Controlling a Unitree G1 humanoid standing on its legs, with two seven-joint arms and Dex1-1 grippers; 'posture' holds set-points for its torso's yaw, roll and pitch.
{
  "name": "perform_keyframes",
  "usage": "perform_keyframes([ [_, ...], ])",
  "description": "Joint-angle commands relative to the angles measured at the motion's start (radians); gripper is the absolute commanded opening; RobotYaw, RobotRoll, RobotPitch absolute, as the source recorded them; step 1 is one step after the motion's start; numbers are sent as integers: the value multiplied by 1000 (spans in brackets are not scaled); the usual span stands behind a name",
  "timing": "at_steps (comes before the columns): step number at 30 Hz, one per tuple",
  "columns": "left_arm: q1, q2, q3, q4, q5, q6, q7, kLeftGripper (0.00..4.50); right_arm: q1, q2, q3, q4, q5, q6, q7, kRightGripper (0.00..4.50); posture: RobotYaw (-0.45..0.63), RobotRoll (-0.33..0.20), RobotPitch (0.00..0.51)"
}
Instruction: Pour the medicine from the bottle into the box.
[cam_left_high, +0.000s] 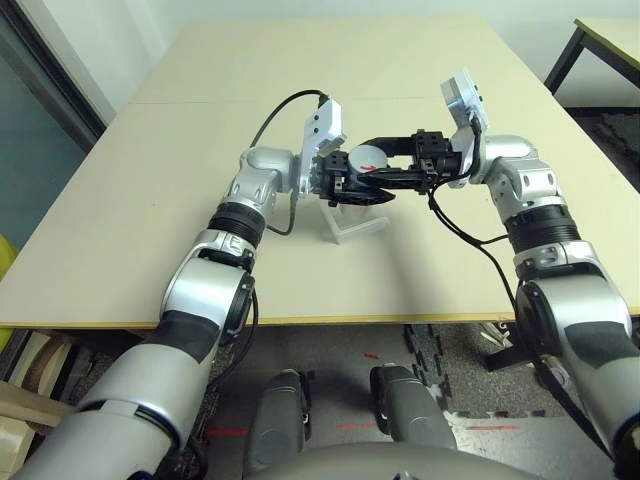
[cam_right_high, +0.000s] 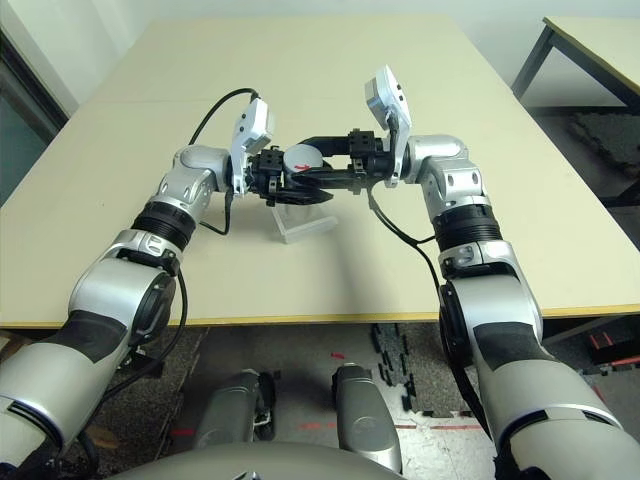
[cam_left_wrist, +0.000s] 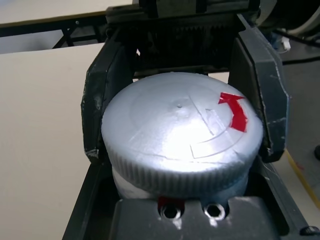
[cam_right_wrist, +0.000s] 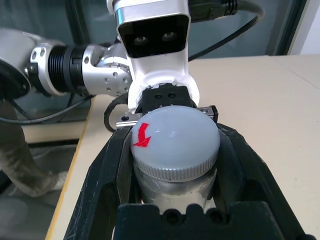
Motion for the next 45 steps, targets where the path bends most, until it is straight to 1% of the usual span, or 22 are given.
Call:
perform_keyframes([
  [1, 25, 4, -13, -23, 12, -2, -3, 2725, -1, 6, -66, -47, 82, 55, -16, 2574, -231, 0, 97],
  [12, 39, 5, -16, -31, 7, 12, 2, 2725, 21, 6, -106, -98, 133, 88, -55, 2574, -235, 0, 91],
  [22, 50, 10, -19, -20, 13, 4, 4, 2725, 18, 6, -100, -112, 141, 84, -49, 2574, -230, 0, 89],
  [31, 56, 25, -14, -12, 14, -3, 6, 2725, 14, 3, -137, -104, 171, 101, -96, 2574, -228, 0, 92],
  [34, 58, 32, -12, -14, 11, -2, 7, 2725, 22, -7, -147, -103, 165, 96, -125, 2574, -228, 0, 92],
  [39, 55, 47, 7, -17, -2, 10, 21, 2725, 40, -43, -163, -69, 121, 48, -225, 2574, -230, 0, 96],
  [45, 53, 60, 39, -28, -17, 29, 40, 2725, 69, -89, -182, -8, 48, -4, -405, 2574, -234, 0, 95],
])
